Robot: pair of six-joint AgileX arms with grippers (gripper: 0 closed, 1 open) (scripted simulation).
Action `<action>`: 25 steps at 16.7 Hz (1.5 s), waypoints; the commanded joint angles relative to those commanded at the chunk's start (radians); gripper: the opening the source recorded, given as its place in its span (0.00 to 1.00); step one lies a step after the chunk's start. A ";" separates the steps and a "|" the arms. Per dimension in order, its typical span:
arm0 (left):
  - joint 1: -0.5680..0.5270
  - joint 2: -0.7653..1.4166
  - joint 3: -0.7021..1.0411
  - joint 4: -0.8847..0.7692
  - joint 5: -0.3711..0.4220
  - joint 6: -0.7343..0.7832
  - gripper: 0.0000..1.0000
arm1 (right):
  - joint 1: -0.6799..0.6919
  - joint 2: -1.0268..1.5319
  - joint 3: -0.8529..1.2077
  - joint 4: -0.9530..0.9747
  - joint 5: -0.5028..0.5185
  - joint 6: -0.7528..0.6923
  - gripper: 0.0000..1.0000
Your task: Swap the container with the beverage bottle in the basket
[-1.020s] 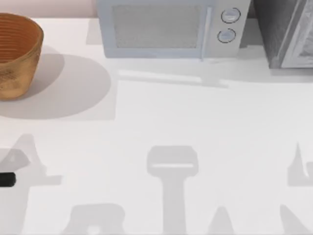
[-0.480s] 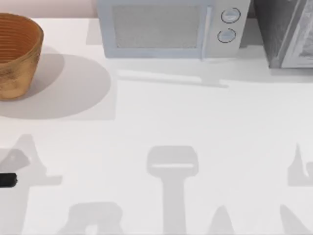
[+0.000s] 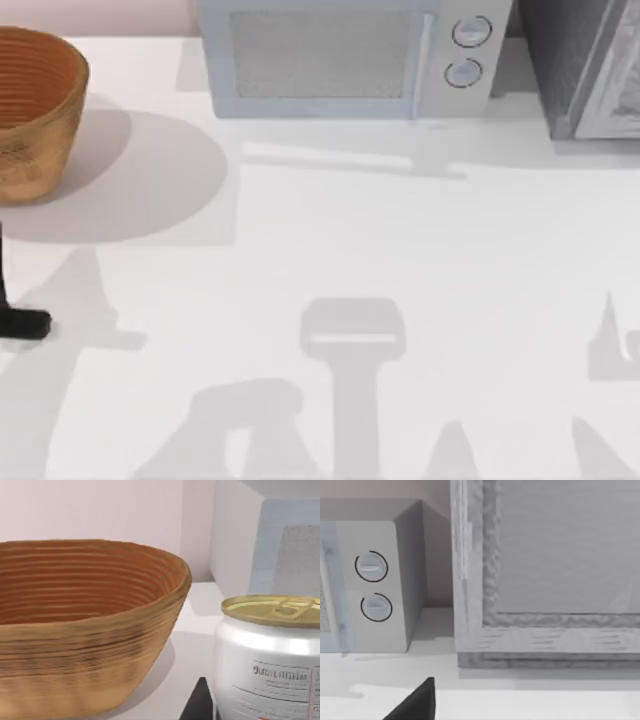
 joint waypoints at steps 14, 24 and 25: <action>-0.224 1.207 0.638 0.638 0.582 0.026 0.00 | 0.000 0.000 0.000 0.000 0.000 0.000 1.00; -0.363 1.963 1.042 1.011 0.983 0.026 0.00 | 0.000 0.000 0.000 0.000 0.000 0.000 1.00; -0.372 2.014 1.069 1.035 1.010 0.025 0.00 | 0.000 0.000 0.000 0.000 0.000 0.000 1.00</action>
